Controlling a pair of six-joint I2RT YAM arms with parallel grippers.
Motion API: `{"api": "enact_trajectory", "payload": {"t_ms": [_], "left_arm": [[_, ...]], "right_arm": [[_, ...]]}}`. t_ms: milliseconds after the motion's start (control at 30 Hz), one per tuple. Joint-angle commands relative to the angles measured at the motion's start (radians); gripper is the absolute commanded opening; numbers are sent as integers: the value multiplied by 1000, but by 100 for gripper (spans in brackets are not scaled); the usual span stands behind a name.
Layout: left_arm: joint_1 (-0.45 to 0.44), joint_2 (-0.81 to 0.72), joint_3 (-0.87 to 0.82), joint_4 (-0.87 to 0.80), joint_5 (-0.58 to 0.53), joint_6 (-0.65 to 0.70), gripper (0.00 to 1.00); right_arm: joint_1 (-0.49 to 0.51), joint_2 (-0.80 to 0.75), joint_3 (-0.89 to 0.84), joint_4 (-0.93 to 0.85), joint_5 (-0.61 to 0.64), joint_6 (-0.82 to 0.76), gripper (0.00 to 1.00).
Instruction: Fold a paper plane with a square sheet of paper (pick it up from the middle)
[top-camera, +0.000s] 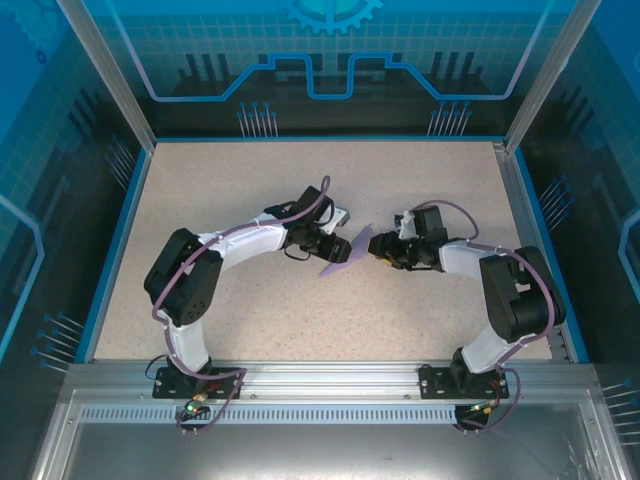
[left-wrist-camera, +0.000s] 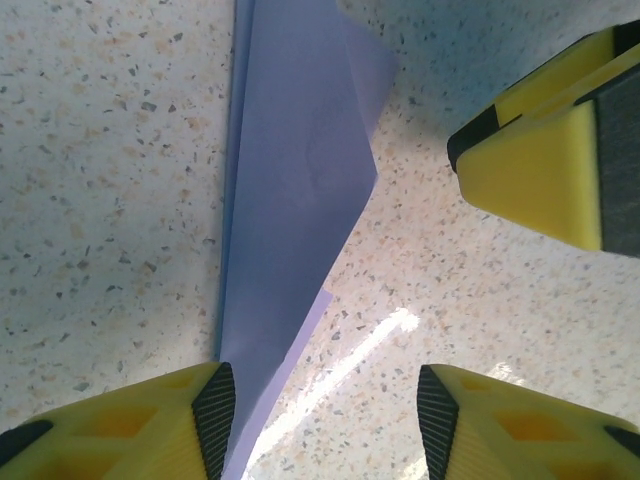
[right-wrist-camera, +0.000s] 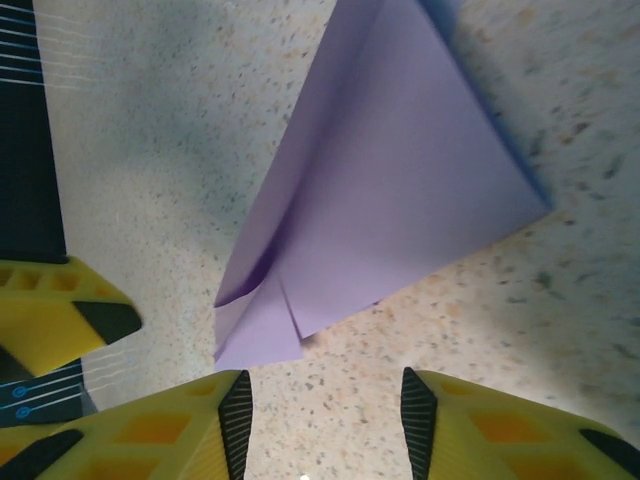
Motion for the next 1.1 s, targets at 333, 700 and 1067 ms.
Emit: {"api": "enact_trajectory", "payload": {"t_ms": [333, 700, 1067], "left_arm": [[-25, 132, 69, -41, -201, 79, 46], [-22, 122, 77, -45, -160, 58, 10], [41, 72, 55, -23, 29, -11, 3]], "right_arm": [[14, 11, -4, 26, -15, 32, 48], [45, 35, 11, 52, -29, 62, 49], [78, 57, 12, 110, -55, 126, 54]]}}
